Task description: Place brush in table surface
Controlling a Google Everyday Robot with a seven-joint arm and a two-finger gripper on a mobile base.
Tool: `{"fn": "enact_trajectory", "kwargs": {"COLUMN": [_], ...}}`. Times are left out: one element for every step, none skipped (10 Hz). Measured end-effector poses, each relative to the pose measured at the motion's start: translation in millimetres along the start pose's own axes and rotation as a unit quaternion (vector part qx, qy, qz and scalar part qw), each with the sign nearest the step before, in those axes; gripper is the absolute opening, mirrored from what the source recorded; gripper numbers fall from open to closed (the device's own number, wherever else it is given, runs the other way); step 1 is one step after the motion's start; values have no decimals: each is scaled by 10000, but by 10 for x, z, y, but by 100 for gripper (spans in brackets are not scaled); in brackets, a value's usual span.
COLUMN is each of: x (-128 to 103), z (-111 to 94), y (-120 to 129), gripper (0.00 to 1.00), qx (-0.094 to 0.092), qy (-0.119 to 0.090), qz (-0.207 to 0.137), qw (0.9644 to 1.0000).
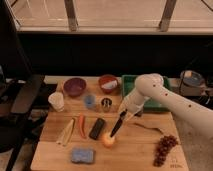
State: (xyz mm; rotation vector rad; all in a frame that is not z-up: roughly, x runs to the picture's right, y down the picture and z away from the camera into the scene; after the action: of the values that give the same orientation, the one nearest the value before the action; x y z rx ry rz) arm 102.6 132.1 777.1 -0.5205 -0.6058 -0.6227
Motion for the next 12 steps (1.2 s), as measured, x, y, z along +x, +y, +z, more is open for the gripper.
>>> {"fn": "enact_trajectory", "kwargs": {"x": [92, 152, 207, 252, 291, 298, 295, 292, 275, 245, 237, 242], "z": [-33, -11, 63, 152, 254, 322, 354, 354, 376, 410, 440, 516], "y": [-103, -178, -188, -152, -141, -143, -121, -93, -57, -21, 9, 66], "gripper": [0, 0, 0, 0, 0, 0, 0, 0, 0, 0, 1, 10], "qx": [-27, -99, -185, -248, -264, -269, -259, -244, -256, -278, -287, -291], "qy": [137, 199, 226, 240, 271, 330, 379, 403, 401, 388, 360, 288], "qz": [103, 262, 624, 1066, 1636, 2113, 2462, 2620, 2706, 2757, 2781, 2815], "qw": [9998, 9994, 9976, 9937, 9858, 9765, 9681, 9639, 9615, 9601, 9594, 9587]}}
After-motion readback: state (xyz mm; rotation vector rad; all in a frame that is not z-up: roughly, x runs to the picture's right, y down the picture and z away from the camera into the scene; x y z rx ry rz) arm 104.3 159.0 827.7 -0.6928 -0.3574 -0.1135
